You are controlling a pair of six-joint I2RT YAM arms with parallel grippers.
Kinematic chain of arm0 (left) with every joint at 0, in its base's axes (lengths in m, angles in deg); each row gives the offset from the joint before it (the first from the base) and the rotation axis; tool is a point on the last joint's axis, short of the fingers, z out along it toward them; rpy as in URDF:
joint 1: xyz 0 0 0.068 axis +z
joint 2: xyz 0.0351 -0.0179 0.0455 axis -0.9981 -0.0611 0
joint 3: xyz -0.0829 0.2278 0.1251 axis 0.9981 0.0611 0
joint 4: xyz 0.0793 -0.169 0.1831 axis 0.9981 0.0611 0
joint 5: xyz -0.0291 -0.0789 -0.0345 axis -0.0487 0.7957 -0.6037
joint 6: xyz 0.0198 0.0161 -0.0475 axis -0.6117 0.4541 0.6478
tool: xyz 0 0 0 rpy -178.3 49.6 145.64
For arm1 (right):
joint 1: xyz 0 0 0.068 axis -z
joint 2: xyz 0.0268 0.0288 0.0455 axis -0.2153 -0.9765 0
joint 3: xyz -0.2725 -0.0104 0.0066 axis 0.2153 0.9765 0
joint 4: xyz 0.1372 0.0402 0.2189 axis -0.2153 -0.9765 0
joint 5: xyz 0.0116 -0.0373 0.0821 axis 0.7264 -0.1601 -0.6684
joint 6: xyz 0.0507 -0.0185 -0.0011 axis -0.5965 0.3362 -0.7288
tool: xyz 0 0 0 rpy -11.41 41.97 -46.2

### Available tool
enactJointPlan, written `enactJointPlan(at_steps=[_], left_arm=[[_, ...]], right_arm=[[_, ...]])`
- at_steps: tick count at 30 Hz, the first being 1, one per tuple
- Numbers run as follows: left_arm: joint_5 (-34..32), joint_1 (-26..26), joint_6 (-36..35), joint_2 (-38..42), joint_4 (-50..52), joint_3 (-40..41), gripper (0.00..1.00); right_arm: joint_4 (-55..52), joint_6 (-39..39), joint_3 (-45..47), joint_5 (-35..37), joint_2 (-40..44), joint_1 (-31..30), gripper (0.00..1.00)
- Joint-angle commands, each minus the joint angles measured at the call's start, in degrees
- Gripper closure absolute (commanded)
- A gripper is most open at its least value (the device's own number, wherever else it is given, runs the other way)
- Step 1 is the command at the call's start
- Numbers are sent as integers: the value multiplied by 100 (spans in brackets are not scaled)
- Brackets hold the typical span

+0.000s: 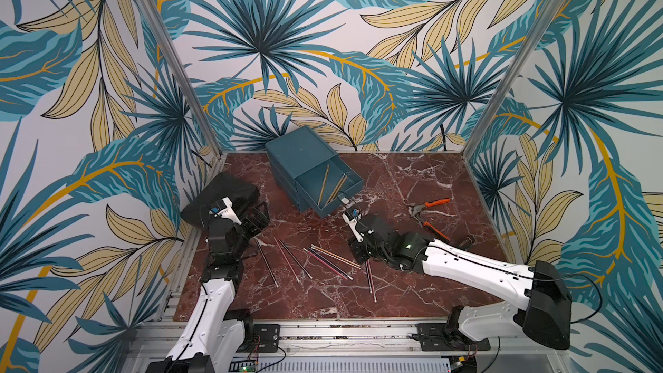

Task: Please place the pencils in the drawer according to their color
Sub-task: Place the pencil in the drawer, then pick up the pencil from the center of the board.

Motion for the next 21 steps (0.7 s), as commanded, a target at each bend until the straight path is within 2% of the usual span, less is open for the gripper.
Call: enactJointPlan(at_steps=[1, 10, 21], left_arm=[[105, 38, 162, -52, 348, -146, 0], [247, 27, 278, -62, 273, -14, 0], [210, 29, 164, -163, 218, -23, 0]], right_arm=[[348, 130, 275, 456, -388, -128, 79], [1664, 178, 789, 349, -1098, -246, 79], [1998, 143, 652, 404, -1877, -248, 77]])
